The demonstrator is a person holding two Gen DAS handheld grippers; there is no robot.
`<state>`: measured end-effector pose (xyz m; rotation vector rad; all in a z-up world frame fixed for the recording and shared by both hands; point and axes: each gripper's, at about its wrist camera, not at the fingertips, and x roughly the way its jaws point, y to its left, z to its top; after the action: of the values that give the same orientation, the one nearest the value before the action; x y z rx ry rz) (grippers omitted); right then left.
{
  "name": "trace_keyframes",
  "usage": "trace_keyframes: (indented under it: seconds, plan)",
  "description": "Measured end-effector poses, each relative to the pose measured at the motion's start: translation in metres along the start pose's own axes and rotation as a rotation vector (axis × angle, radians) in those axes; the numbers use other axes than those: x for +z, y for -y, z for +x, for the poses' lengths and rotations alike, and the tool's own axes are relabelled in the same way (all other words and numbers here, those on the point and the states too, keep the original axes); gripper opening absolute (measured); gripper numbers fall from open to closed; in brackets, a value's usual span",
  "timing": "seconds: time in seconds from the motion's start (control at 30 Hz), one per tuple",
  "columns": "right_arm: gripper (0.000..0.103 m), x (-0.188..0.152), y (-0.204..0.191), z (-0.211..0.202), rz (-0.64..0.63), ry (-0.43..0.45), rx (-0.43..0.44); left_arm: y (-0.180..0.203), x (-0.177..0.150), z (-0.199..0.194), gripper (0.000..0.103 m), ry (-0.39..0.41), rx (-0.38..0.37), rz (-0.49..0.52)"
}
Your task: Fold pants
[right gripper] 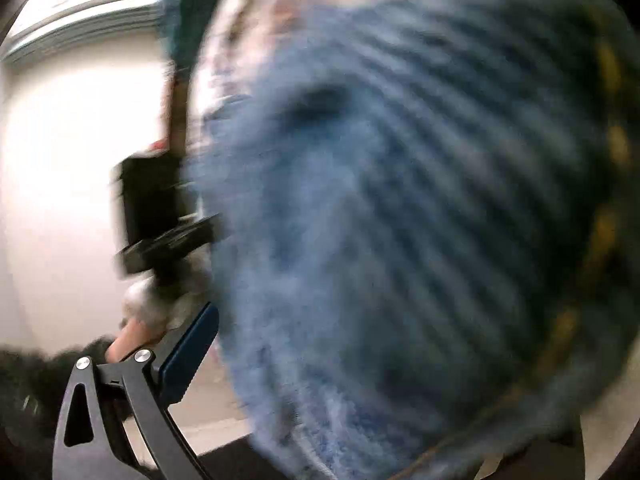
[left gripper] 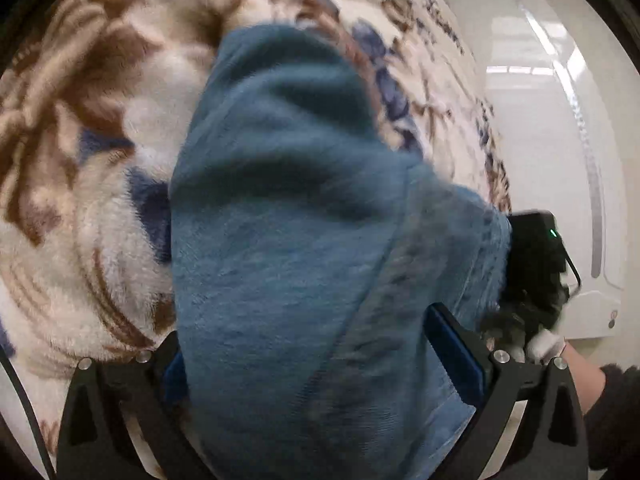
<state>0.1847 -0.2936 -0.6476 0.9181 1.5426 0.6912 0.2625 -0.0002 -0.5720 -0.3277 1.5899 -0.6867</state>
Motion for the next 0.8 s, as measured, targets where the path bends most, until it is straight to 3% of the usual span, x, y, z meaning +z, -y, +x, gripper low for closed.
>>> trace_keyframes:
  seconds: [0.13, 0.2, 0.23, 0.27, 0.3, 0.33, 0.43, 0.57, 0.63, 0.8]
  plan:
    - [0.096, 0.01, 0.006, 0.004, 0.041, 0.013, 0.025, -0.009, 0.007, 0.003, 0.103, 0.001, -0.055, -0.035]
    - [0.096, 0.011, 0.001, -0.001, 0.043, 0.035, 0.17, -0.003, 0.007, -0.003, 0.103, 0.003, -0.073, -0.033]
    - [0.095, 0.01, -0.004, -0.003, 0.015, 0.04, 0.202, 0.001, 0.007, -0.006, 0.103, 0.007, -0.075, -0.019]
    - [0.093, 0.01, -0.007, -0.002, -0.021, 0.038, 0.151, 0.004, 0.006, -0.006, 0.103, 0.0, -0.072, -0.002]
    - [0.09, 0.012, -0.004, 0.002, -0.04, 0.029, 0.033, 0.004, 0.003, -0.004, 0.103, -0.01, -0.057, 0.014]
    - [0.08, 0.013, 0.003, 0.006, -0.01, 0.034, -0.005, 0.005, 0.003, 0.0, 0.102, -0.015, -0.044, 0.023]
    - [0.08, 0.014, 0.007, 0.007, 0.04, 0.076, -0.019, 0.011, 0.007, 0.004, 0.102, -0.024, -0.016, 0.021]
    - [0.058, 0.005, -0.001, -0.006, 0.071, 0.125, -0.031, 0.026, 0.01, -0.004, 0.096, -0.024, -0.023, 0.035]
    - [0.053, 0.002, -0.006, -0.011, 0.082, 0.138, -0.039, 0.03, 0.01, -0.008, 0.096, -0.029, -0.031, 0.037]
    - [0.051, -0.001, -0.025, -0.027, 0.095, 0.178, -0.03, 0.051, 0.018, -0.028, 0.096, -0.036, -0.077, 0.059]
